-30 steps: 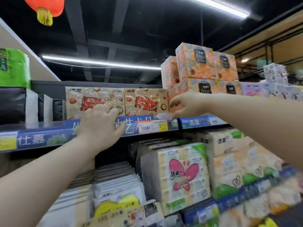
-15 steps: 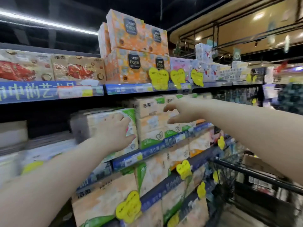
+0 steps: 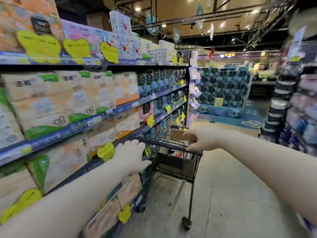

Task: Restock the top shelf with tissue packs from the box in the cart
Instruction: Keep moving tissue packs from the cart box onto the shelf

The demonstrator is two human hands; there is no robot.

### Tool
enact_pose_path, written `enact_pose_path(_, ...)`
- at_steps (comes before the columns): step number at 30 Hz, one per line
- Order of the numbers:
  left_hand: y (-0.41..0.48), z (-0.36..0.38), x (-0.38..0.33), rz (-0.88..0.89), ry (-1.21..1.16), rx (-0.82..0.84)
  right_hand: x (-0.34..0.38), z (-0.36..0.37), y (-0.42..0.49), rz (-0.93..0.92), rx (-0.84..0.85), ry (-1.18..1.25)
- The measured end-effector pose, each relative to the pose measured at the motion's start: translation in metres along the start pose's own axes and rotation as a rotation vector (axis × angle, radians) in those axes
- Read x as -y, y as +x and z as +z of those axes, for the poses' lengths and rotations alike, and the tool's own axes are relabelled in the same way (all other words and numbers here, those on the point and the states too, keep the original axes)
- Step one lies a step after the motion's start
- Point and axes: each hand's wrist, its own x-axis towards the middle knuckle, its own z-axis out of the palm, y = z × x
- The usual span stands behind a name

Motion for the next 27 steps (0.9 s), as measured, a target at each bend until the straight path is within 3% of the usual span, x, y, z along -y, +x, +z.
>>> enact_pose_path(11,0.11,0.055,-0.144,0.255,-0.144,0.083,-0.141,0.084,-0.022,0.323,0.111,0.089)
enact_pose_path(16,0.189,0.082,-0.183,0.335,-0.207,0.105,-0.195,0.105,0.019,0.411,0.093,0.041)
enact_pose_path(27,0.365,0.125,-0.221,0.356,-0.349,0.164,-0.303,0.154,0.129,0.605,0.101,0.193)
